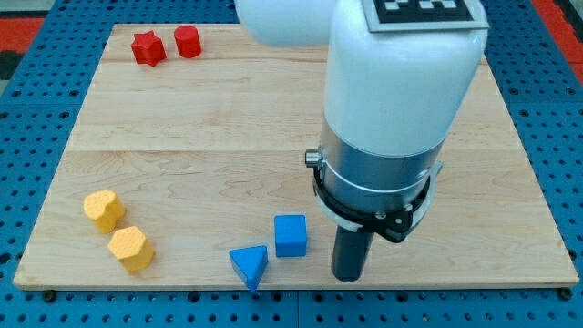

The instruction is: Move the blue cube to the top of the blue triangle

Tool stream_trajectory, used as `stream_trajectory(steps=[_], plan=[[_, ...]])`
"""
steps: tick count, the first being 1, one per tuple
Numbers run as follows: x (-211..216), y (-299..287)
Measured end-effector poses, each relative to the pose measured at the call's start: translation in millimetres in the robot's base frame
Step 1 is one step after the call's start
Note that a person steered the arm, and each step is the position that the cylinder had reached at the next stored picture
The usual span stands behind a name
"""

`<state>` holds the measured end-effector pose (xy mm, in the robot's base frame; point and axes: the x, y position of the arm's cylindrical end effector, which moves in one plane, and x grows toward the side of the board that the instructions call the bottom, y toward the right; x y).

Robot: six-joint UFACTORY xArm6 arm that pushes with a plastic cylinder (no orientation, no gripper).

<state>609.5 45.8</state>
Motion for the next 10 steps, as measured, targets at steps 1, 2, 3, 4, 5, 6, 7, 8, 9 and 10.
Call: stream_trajectory(steps=[1,2,3,4,5,6,7,8,9,10], plan=[[9,-54],[4,-40],[-6,-28],[-53,13],[-81,5],[-65,0],[-41,-27],[-27,-55],[-50,-47],[-78,-79]])
